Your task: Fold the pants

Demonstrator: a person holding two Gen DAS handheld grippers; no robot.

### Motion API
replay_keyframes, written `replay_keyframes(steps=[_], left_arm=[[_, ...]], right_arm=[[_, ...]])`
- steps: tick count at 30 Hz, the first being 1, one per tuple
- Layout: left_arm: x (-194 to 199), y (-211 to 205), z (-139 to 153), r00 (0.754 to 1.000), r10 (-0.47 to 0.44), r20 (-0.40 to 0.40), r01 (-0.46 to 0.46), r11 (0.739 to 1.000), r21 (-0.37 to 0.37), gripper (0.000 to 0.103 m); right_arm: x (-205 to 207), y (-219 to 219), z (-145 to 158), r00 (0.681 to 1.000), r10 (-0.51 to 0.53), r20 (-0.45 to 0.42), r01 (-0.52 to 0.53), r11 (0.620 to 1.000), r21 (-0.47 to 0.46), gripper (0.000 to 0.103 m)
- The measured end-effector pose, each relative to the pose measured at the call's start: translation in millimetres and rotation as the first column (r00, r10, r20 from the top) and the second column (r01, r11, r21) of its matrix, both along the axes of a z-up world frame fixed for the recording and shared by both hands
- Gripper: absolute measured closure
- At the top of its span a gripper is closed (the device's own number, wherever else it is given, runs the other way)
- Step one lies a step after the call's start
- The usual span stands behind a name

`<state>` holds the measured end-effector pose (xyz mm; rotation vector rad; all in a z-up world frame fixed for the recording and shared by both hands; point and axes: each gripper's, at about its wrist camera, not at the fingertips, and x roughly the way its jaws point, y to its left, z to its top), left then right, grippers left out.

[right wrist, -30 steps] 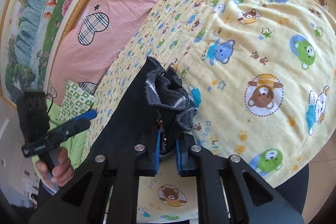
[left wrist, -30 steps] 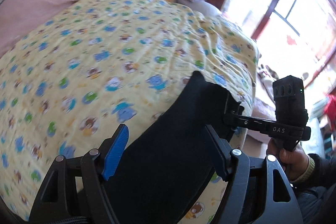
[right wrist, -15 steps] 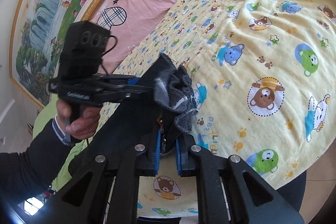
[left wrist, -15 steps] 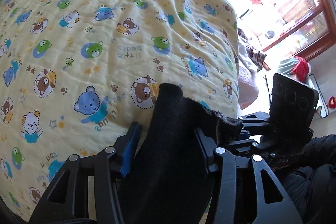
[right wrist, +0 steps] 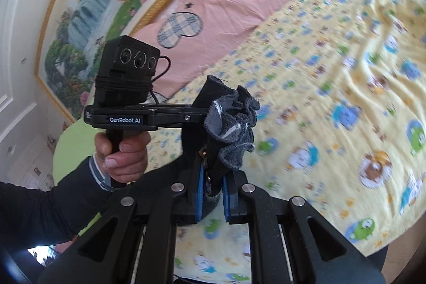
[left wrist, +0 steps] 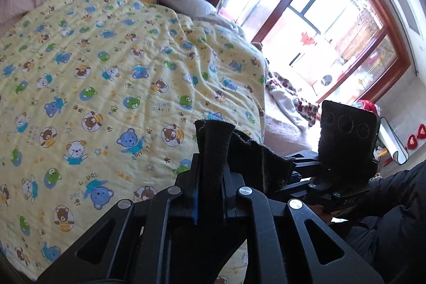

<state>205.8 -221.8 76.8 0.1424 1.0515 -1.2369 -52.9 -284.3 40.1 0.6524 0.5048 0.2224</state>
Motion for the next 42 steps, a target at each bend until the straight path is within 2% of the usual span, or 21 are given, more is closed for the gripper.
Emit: replay_keyframes(steps=[4, 8, 16, 21, 28, 36, 42], left_arm=[[-9.4, 36.6, 21.4, 0.997, 0.065, 0.031, -0.063, 0.997, -0.052, 0.093], [-19.2, 74.7, 33.2, 0.989, 0.139, 0.039, -0.134, 0.985, -0.109, 0.093], [-40.7, 150.4, 30.3, 0.953, 0.3, 0.036, -0.29, 0.941, -0.173, 0.093], [-51.0, 188.7, 12.0, 0.926, 0.377, -0.001, -0.37, 0.909, -0.19, 0.093], [-58.5, 230.2, -33.3, 0.884, 0.457, -0.098, -0.468, 0.861, -0.198, 0.092], [-64.3, 255.0, -75.5, 0.831, 0.53, -0.169, -0.553, 0.82, -0.147, 0.095], [-70.1, 267.1, -93.8, 0.791, 0.575, -0.208, -0.603, 0.79, -0.111, 0.094]], right_arm=[[14.0, 21.0, 25.3, 0.994, 0.097, 0.054, -0.096, 0.995, -0.019, 0.09], [34.1, 49.3, 44.7, 0.978, 0.198, 0.063, -0.194, 0.979, -0.061, 0.09], [67.9, 106.8, 49.9, 0.934, 0.353, 0.055, -0.348, 0.934, -0.083, 0.09], [85.2, 137.1, 42.1, 0.904, 0.426, 0.026, -0.421, 0.901, -0.102, 0.09], [108.1, 168.4, 20.2, 0.87, 0.489, -0.061, -0.493, 0.86, -0.13, 0.09], [123.5, 191.5, -10.4, 0.837, 0.52, -0.168, -0.542, 0.831, -0.127, 0.087], [127.3, 208.1, -23.1, 0.811, 0.534, -0.24, -0.574, 0.804, -0.152, 0.086]])
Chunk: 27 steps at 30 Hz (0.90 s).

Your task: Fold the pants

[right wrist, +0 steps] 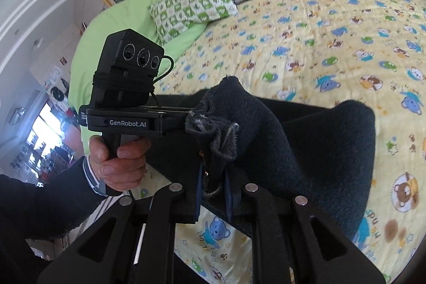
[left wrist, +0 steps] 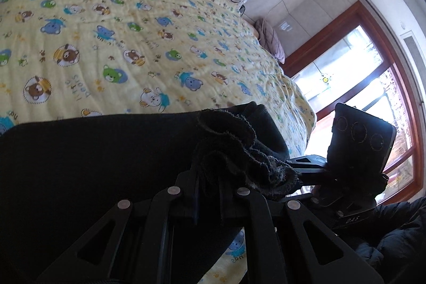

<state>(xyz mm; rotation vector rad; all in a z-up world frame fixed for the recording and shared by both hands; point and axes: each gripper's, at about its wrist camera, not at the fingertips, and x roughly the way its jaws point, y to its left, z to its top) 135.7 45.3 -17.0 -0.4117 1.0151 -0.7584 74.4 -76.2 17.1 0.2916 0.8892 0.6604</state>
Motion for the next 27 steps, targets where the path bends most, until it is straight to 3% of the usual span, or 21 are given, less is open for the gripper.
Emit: replay_keyframes(steps=[10, 15, 19, 27], left_arm=[[-29.0, 28.6, -9.5, 0.989, 0.146, -0.035, -0.145, 0.989, 0.043, 0.088], [-52.7, 55.6, -1.3, 0.964, 0.266, -0.015, -0.265, 0.963, 0.052, 0.071], [-73.0, 81.9, 3.3, 0.927, 0.374, -0.012, -0.373, 0.926, 0.05, 0.069], [-119.8, 141.1, 5.3, 0.823, 0.566, -0.044, -0.567, 0.824, 0.011, 0.069]], right_arm=[[-2.8, 18.5, -7.3, 0.998, 0.058, -0.031, -0.06, 0.997, -0.048, 0.066], [-5.7, 25.5, 0.0, 0.996, 0.086, -0.02, -0.087, 0.996, -0.024, 0.064], [-7.7, 34.7, 9.9, 0.993, 0.117, 0.009, -0.117, 0.993, -0.02, 0.064], [3.8, 58.4, 15.3, 0.986, 0.166, 0.02, -0.165, 0.986, -0.031, 0.064]])
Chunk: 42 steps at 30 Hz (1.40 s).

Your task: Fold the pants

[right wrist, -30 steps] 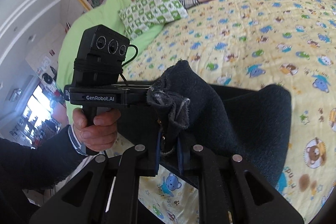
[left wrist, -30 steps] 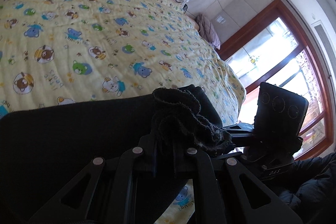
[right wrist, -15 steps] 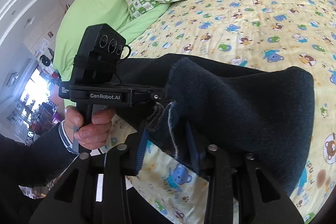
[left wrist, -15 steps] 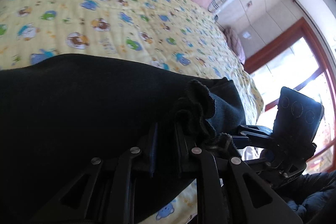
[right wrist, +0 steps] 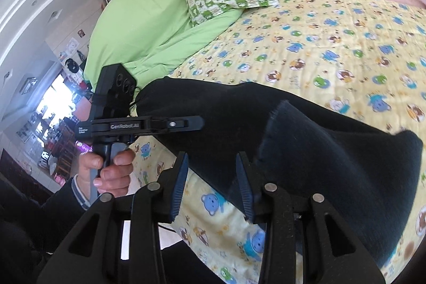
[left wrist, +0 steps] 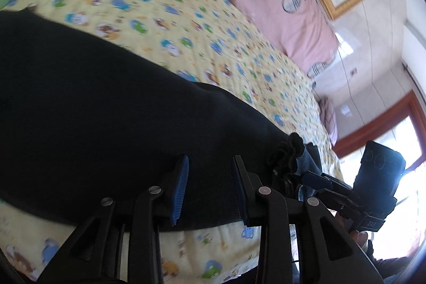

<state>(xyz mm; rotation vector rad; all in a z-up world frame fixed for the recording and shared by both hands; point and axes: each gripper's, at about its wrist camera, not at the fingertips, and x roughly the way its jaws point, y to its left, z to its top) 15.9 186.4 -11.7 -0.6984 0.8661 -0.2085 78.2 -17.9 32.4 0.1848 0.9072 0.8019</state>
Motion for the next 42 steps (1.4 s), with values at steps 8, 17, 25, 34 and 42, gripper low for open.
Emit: replay_keyframes(steps=[8, 17, 25, 34, 42], left_arm=[[-48.7, 43.8, 7.3, 0.982, 0.19, 0.004, -0.19, 0.982, 0.013, 0.069], [-100.5, 79.2, 10.6, 0.926, 0.378, -0.015, -0.377, 0.926, 0.021, 0.069], [-128.1, 109.9, 6.0, 0.874, 0.485, -0.045, -0.485, 0.875, 0.01, 0.069], [-139.2, 127.4, -4.2, 0.822, 0.562, -0.089, -0.564, 0.826, 0.006, 0.056], [-137.9, 132.6, -5.9, 0.806, 0.584, -0.097, -0.587, 0.809, -0.006, 0.055]], right_arm=[[13.2, 28.4, 0.7, 0.998, 0.06, 0.001, -0.06, 0.998, -0.005, 0.064], [25.5, 63.0, 3.1, 0.992, 0.125, 0.0, -0.125, 0.992, -0.002, 0.064], [42.7, 98.9, 3.7, 0.981, 0.195, 0.006, -0.195, 0.98, -0.025, 0.06], [60.0, 135.6, 4.0, 0.966, 0.257, 0.012, -0.256, 0.966, -0.045, 0.06], [75.7, 154.3, 2.0, 0.96, 0.281, 0.0, -0.28, 0.958, -0.054, 0.06]])
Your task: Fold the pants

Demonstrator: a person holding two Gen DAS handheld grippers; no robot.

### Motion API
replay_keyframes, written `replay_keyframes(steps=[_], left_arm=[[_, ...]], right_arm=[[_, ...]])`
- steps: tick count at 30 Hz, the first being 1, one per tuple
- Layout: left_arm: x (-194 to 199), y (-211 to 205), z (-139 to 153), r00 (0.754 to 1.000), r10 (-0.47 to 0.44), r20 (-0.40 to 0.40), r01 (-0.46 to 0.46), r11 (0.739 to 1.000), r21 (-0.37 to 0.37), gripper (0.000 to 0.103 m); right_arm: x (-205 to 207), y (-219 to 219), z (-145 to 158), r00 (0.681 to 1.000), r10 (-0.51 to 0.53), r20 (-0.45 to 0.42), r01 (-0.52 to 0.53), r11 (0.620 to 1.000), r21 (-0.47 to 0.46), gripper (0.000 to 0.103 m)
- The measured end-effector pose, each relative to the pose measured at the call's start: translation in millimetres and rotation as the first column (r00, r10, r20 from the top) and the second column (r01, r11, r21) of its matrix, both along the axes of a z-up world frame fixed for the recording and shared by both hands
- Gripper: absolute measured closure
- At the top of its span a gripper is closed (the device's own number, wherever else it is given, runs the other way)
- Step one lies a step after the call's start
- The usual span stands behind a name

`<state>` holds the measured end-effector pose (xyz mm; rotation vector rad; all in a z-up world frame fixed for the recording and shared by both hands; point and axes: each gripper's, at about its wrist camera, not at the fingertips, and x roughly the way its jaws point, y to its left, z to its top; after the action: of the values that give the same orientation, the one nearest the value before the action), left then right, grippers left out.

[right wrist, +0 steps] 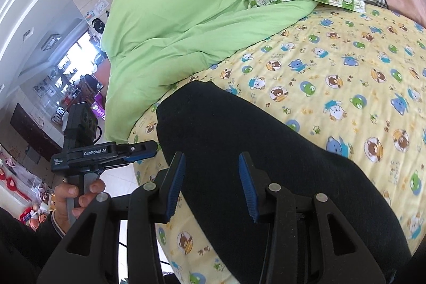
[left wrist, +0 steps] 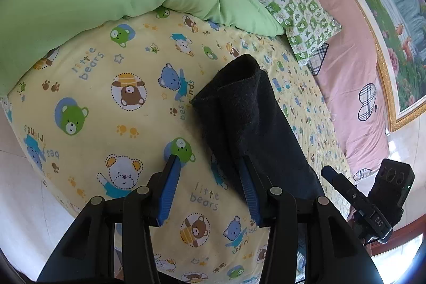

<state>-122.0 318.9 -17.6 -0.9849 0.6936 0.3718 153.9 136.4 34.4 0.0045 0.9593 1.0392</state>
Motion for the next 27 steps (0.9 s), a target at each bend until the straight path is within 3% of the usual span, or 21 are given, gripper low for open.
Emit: replay_keyframes(steps=[10, 17, 21, 27], left_arm=[[11.5, 5.2, 0.8, 1.0, 0.023, 0.011, -0.023, 1.0, -0.021, 0.047], [21.4, 9.2, -1.9, 1.0, 0.024, -0.004, -0.024, 0.999, -0.03, 0.045], [26.4, 11.5, -2.4, 0.999, 0.029, -0.014, -0.03, 0.999, -0.025, 0.045], [33.4, 14.2, -4.6, 0.999, 0.048, -0.021, -0.049, 0.998, -0.03, 0.045]], right_arm=[[34.3, 40.5, -6.3, 0.999, 0.046, 0.003, -0.046, 0.998, -0.033, 0.058], [69.8, 77.5, -18.4, 0.993, 0.106, -0.046, -0.108, 0.993, -0.046, 0.058], [91.6, 105.0, -27.1, 0.976, 0.194, -0.095, -0.201, 0.978, -0.062, 0.057], [121.2, 143.8, -42.3, 0.926, 0.309, -0.216, -0.328, 0.943, -0.061, 0.057]])
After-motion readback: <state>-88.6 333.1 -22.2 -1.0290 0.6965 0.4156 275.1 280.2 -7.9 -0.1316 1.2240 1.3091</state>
